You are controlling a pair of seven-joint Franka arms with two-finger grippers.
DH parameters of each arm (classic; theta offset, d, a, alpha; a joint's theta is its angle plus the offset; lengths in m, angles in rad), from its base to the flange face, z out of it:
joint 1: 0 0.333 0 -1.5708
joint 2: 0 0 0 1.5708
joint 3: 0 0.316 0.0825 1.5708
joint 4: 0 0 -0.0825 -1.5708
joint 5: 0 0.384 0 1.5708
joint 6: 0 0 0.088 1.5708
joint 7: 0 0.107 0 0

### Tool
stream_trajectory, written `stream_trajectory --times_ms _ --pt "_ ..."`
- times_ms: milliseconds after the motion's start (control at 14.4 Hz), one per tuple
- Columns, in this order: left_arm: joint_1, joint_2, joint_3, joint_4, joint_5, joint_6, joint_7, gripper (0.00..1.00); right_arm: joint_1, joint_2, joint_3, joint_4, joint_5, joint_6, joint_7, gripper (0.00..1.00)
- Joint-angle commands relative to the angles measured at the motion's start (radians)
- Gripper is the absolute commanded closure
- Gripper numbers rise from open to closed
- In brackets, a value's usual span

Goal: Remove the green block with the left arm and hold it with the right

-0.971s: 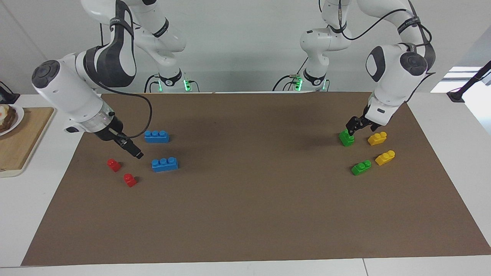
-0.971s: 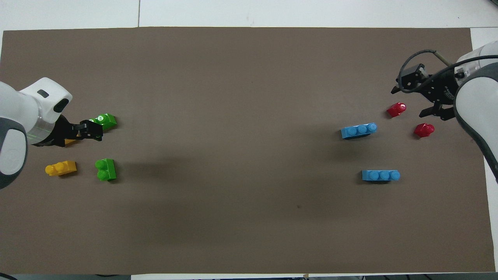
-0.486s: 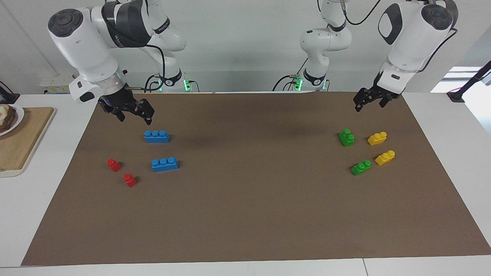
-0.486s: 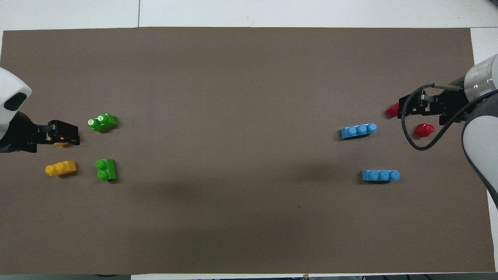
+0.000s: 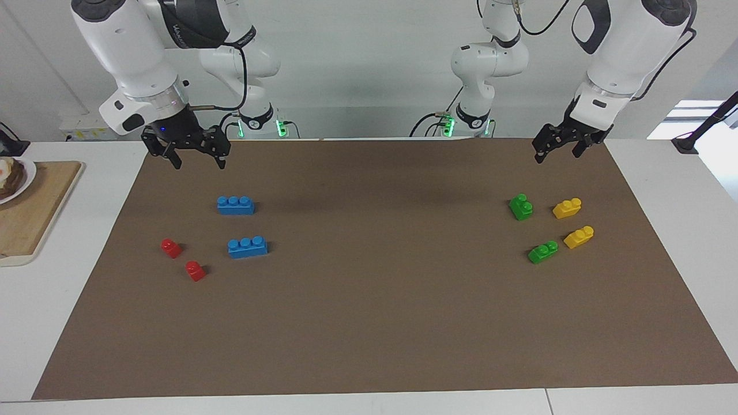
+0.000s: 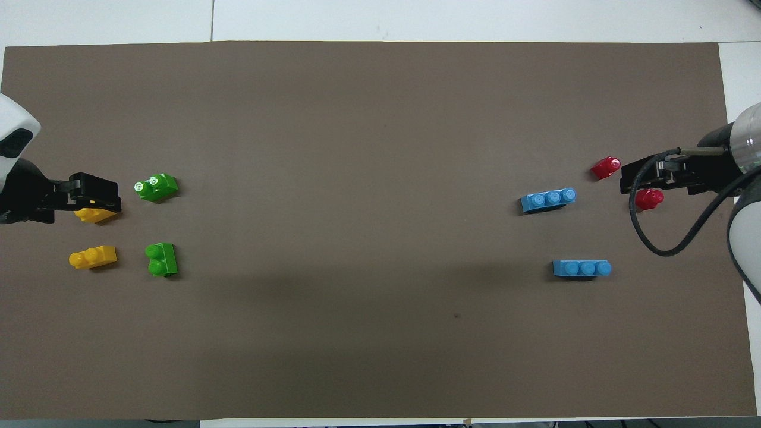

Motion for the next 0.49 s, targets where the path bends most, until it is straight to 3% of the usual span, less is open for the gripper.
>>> stream_trajectory --times_ms 0,416 --pt "-0.012 0.08 0.004 0.081 0.003 -0.002 0.008 0.0 -0.008 -0.017 0.002 -0.016 -0.025 -0.015 -0.033 0.0" --pt "-0.021 0.106 0.004 0.104 0.003 -0.015 0.029 0.0 -0.006 -0.019 0.002 -0.016 -0.048 -0.022 -0.035 0.0"
